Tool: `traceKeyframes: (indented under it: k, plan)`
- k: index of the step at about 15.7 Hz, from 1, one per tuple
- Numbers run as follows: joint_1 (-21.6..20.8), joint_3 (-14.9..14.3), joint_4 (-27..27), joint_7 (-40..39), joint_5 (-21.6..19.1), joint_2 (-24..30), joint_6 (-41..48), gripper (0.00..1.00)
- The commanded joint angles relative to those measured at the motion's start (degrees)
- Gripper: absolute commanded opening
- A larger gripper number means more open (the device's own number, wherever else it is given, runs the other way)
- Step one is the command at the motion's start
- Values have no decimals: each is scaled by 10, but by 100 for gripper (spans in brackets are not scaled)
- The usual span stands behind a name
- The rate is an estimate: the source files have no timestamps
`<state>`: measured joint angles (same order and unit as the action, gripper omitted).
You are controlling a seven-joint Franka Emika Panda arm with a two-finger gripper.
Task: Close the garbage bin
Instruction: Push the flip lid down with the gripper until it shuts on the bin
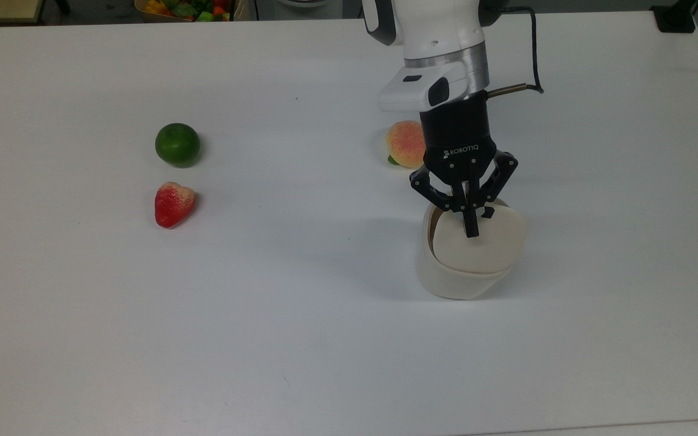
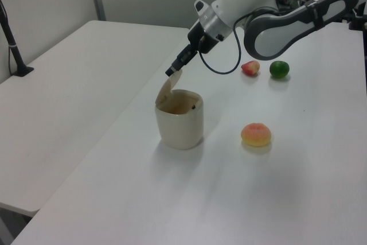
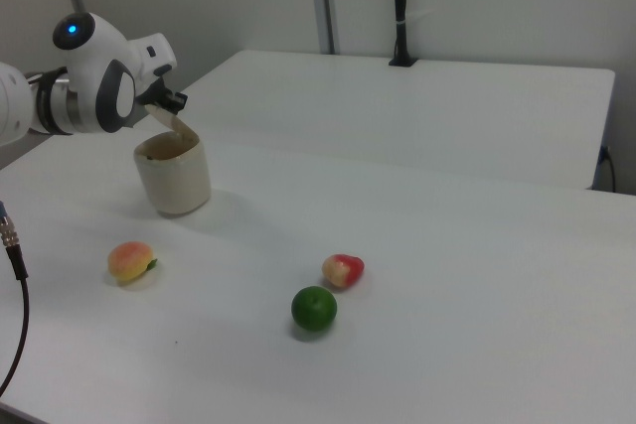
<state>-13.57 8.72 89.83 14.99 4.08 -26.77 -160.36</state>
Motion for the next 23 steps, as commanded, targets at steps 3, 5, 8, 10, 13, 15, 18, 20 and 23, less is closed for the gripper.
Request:
traceKeyframes:
  k: [3,5,8,10,13,15,18,20,23]
  plan:
    - [-5,-2,39,8,13,23,48,0]
    - [-5,-1,39,8,13,23,55,0]
    - [-6,3,42,7,14,25,67,0]
    - [-5,9,43,7,14,26,81,0]
    - [-6,15,46,4,13,28,98,0]
    - [-6,21,46,4,14,28,100,0]
    - [-7,24,47,5,14,28,101,0]
    - [-7,24,48,5,14,28,101,0]
    - [-7,30,53,5,22,28,102,0]
